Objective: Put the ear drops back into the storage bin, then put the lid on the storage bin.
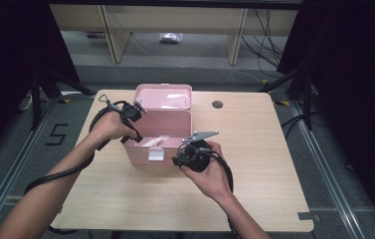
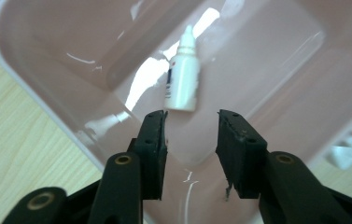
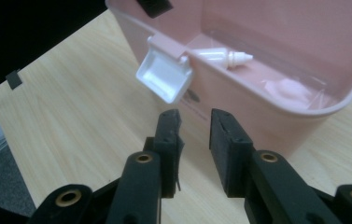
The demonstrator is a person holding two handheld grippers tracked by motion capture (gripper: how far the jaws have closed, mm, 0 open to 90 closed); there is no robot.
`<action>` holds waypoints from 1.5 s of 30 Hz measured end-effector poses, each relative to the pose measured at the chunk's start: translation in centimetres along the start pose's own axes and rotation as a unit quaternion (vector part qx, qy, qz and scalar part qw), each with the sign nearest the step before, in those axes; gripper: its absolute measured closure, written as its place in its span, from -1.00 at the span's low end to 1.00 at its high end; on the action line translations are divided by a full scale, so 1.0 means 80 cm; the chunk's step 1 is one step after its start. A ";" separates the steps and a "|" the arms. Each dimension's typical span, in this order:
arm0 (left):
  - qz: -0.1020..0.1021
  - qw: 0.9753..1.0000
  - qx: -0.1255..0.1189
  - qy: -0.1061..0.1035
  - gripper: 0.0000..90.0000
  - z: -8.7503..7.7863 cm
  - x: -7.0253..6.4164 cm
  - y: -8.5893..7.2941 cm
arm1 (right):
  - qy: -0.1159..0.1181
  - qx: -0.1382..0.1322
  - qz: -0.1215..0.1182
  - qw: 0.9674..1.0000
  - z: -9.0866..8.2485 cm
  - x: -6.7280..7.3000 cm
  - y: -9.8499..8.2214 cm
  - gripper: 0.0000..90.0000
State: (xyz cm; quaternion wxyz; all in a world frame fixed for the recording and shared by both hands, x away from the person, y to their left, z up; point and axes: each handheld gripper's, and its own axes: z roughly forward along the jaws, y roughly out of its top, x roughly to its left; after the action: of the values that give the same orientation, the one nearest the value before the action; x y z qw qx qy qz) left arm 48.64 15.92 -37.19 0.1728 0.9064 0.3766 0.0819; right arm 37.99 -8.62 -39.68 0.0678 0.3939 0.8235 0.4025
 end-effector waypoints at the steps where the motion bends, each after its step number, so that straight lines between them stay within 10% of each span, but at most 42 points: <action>1: -0.003 1.000 -0.011 0.000 0.34 -0.003 -0.001 -0.002 | -0.003 0.002 -0.002 1.000 -0.003 -0.004 0.002 0.62; 11: -0.018 0.995 -0.095 -0.027 0.24 -0.026 -0.005 -0.035 | -0.036 -0.027 0.030 0.999 -0.031 -0.048 0.039 0.56; 20: -0.022 0.985 -0.169 -0.038 0.15 -0.040 -0.028 -0.048 | -0.080 -0.042 0.075 0.993 -0.043 -0.104 0.073 0.50; 30: -0.008 0.971 -0.229 -0.070 0.58 -0.043 -0.060 -0.074 | -0.092 -0.040 0.090 0.991 -0.032 -0.131 0.099 0.46; 45: -0.006 0.961 -0.268 -0.064 0.99 -0.034 -0.093 -0.092 | -0.104 -0.023 0.104 0.989 0.001 -0.161 0.132 0.51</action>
State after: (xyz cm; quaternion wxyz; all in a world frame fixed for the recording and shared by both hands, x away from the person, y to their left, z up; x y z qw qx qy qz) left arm 37.86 16.17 -37.60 0.4337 0.8278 0.3348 0.1208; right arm 53.10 -13.76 -34.84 0.1200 0.5156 0.7569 0.3832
